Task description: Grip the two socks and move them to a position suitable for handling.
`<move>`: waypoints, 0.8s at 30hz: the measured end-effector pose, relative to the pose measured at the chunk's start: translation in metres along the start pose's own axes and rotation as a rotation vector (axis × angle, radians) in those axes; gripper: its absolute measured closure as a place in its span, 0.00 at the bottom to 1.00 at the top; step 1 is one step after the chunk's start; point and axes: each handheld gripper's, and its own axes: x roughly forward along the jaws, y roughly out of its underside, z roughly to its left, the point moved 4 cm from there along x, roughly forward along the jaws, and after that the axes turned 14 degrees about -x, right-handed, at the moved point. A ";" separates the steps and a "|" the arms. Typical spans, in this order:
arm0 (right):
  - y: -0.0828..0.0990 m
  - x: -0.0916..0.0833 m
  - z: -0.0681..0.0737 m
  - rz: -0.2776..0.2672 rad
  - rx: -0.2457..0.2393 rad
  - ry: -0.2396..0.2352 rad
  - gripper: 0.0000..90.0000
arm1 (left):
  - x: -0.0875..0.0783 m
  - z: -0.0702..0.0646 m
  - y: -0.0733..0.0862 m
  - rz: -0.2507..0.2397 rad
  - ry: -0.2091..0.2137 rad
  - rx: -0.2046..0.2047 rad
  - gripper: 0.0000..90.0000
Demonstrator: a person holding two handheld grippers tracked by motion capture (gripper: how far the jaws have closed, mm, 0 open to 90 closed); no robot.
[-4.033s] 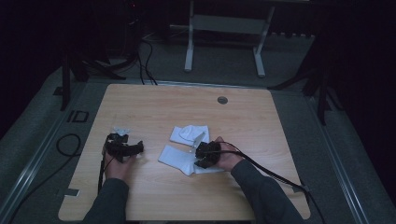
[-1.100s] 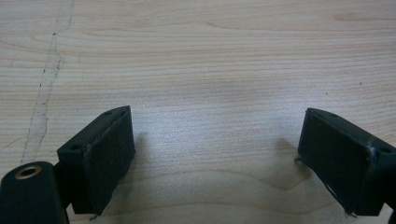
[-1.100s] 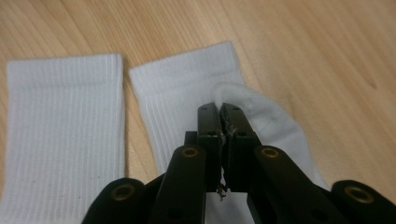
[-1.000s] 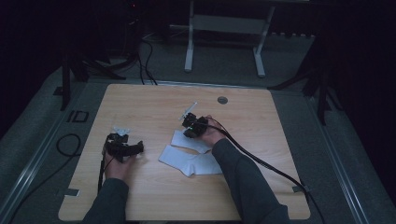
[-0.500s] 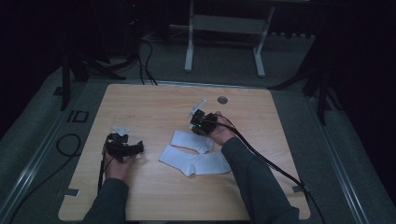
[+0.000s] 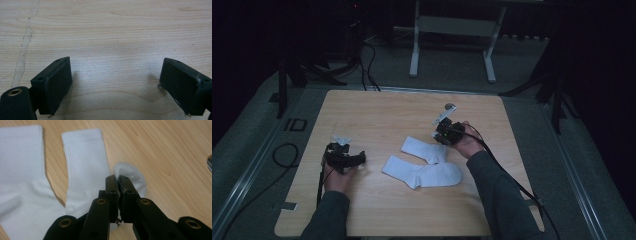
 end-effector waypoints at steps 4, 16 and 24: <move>0.013 -0.003 -0.003 0.005 0.015 0.003 0.95 | 0.000 0.000 0.000 0.000 0.000 0.000 0.12; 0.056 -0.010 -0.013 0.065 0.075 0.027 0.77 | 0.000 0.000 0.000 0.000 0.000 0.000 0.12; 0.062 -0.036 -0.023 0.038 0.083 0.069 0.61 | 0.000 0.000 0.000 0.000 0.000 0.000 0.12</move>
